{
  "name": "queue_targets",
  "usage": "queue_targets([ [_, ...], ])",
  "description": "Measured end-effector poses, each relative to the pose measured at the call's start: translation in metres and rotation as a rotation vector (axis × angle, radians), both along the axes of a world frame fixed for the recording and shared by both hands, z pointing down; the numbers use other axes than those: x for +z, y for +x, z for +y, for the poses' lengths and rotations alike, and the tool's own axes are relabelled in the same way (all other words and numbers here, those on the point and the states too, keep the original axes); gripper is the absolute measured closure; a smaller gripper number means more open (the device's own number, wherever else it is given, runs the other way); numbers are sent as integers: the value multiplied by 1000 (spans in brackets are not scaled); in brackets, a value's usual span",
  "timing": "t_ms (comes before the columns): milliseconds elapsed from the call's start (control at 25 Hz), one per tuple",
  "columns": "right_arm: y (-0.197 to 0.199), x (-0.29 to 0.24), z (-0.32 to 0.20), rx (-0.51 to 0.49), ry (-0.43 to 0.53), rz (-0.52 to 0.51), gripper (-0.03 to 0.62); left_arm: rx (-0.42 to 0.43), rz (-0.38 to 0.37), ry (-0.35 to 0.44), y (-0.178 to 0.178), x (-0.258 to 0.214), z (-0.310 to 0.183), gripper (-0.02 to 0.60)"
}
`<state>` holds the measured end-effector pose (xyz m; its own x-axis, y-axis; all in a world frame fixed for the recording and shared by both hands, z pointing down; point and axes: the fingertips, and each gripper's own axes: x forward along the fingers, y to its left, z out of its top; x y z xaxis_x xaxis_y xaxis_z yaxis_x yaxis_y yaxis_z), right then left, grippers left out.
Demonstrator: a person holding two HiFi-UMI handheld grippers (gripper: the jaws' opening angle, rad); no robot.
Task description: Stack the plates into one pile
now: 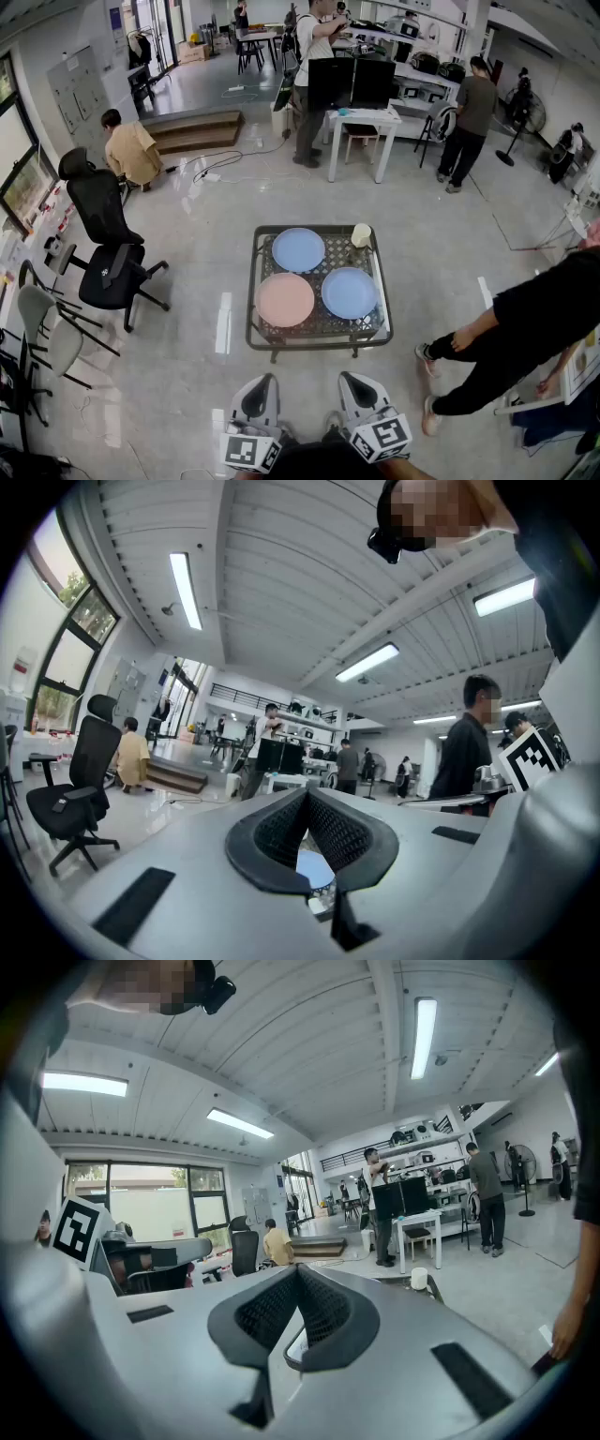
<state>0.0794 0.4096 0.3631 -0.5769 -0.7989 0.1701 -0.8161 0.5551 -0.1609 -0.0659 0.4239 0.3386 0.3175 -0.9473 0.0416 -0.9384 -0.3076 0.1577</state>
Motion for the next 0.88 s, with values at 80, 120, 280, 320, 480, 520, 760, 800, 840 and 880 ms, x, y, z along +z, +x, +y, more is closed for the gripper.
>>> queue_targets([
  [80,0,-1,1,-5,6,4,586,1,1,-3,1,-1,1,566],
  [120,-1,-2,2,-7,8,5,585,2,2,-4,1,-1,1,566],
  [280,-5,-2,2,-10,7,3,585,0,4,-4,-2,0,2,566],
  [320,-7,-1,2,-10,7,2,586,0,4,-4,-3,1,2,566],
  [480,-13,0,1,4,0,-11,586,3,8,-5,-12,4,2,566],
  [520,-16,1,1,6,-1,-13,585,4,10,-6,-14,4,2,566],
  [760,-35,2,4,10,5,2,585,16,15,-10,-31,7,5,566],
  [800,-39,2,5,13,5,3,585,19,15,-10,-35,7,6,566],
  [840,-43,2,6,16,4,4,585,22,16,-11,-39,7,7,566],
  [880,-48,1,7,20,3,4,585,26,17,-12,-43,7,7,566],
])
